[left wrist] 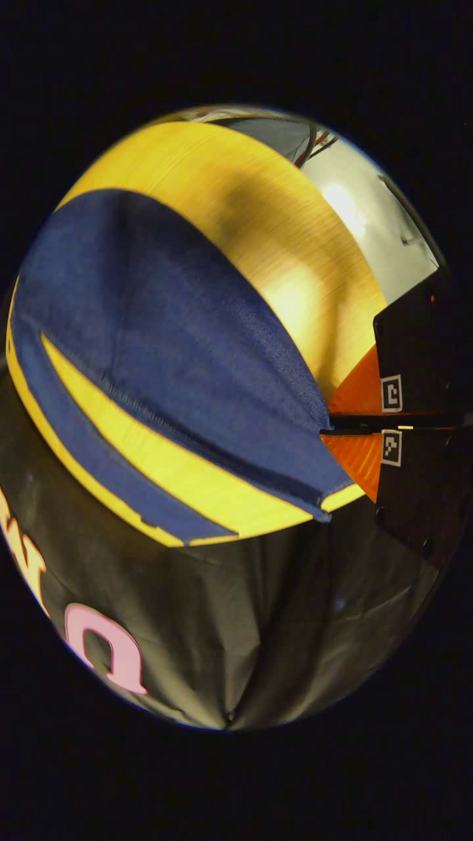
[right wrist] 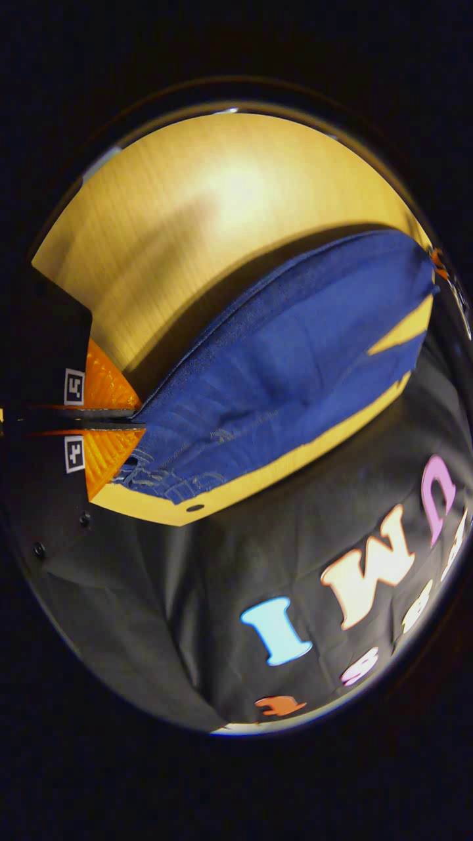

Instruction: Grasp the waist and the cuffs of the jeans and fold them to make the two legs overlap; first hold the waist and fold one-third of the jeans toward the cuffs, then hold the cuffs and fold the remaining one-third in the same direction to finish folding.

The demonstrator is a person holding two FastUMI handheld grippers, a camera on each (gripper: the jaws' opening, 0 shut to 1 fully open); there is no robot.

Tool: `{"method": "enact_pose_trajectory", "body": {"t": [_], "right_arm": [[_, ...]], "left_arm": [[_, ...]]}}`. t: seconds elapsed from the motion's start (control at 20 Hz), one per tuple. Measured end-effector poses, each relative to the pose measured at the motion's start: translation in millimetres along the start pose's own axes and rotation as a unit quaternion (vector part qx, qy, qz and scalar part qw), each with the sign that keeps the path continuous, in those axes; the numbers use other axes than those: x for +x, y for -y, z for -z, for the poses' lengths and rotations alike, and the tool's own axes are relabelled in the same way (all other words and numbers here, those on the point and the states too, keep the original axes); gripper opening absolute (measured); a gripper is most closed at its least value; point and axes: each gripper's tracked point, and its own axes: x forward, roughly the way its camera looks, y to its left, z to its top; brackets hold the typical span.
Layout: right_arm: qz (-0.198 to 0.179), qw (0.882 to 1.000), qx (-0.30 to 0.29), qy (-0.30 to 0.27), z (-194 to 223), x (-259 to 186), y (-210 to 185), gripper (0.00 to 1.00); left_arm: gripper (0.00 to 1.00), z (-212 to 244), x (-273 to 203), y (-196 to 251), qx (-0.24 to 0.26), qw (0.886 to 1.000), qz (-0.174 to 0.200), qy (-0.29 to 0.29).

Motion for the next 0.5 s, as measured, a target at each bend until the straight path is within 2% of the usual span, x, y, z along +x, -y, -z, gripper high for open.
{"method": "enact_pose_trajectory", "body": {"t": [0.15,0.3,0.5], "right_arm": [[0.059,0.995,0.077,0.015,-28,2,50,0.02],[0.108,0.981,0.159,0.026,-64,23,95,0.02],[0.134,0.976,0.167,0.023,-92,54,123,0.02]], "left_arm": [[0.0,-34,-17,-33,-0.048,0.999,-0.015,0.008],[0.0,-60,-33,-57,-0.074,0.997,-0.027,0.025],[0.0,-104,-51,-90,-0.119,0.991,-0.033,0.053]]}}
